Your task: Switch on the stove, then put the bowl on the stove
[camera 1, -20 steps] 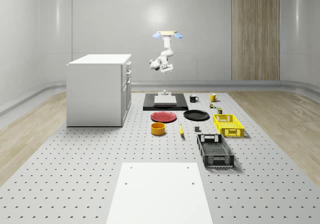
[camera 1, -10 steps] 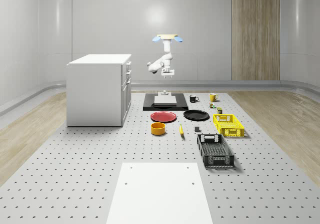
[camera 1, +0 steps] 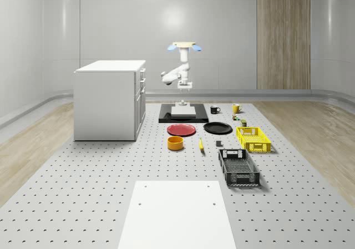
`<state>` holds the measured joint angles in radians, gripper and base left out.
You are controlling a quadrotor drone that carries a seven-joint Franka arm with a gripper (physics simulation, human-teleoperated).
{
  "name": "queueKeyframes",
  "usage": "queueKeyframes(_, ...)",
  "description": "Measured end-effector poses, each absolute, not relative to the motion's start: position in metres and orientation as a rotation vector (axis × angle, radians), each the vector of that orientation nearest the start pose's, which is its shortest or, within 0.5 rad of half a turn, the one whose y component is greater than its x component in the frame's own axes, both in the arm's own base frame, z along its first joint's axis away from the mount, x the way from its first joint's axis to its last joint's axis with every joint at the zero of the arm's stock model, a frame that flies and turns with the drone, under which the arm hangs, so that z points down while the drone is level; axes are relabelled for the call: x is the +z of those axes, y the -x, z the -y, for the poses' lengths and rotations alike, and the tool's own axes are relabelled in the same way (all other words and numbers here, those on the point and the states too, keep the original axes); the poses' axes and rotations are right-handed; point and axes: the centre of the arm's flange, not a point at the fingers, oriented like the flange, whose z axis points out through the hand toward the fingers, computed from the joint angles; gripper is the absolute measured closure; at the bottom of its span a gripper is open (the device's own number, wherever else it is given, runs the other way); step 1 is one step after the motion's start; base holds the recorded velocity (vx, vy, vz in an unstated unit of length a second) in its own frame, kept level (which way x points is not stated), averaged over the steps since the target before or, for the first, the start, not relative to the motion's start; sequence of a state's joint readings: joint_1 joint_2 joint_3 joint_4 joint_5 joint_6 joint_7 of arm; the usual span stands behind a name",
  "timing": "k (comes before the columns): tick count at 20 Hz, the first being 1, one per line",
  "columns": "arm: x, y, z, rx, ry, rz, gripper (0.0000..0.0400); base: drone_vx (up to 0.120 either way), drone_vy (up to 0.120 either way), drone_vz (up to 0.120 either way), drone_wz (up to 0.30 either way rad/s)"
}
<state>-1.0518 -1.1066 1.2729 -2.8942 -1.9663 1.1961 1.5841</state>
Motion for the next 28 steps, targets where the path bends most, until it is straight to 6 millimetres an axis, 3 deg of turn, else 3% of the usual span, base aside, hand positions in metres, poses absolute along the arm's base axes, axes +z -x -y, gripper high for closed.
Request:
queueKeyframes(4, 0.4908, -0.3068, -0.0001, 0.784, -0.003, 0.003, 0.0000, 0.110, 0.000, -0.120, 0.000)
queueKeyframes(18, 0.4907, -0.3068, 0.0002, 0.784, -0.001, 0.002, 0.0000, 0.000, -0.014, -0.120, 0.000)
queueKeyframes(28, 0.4907, -0.3068, 0.0001, 0.785, -0.001, 0.002, 0.0000, 0.008, -0.020, -0.004, 0.000)
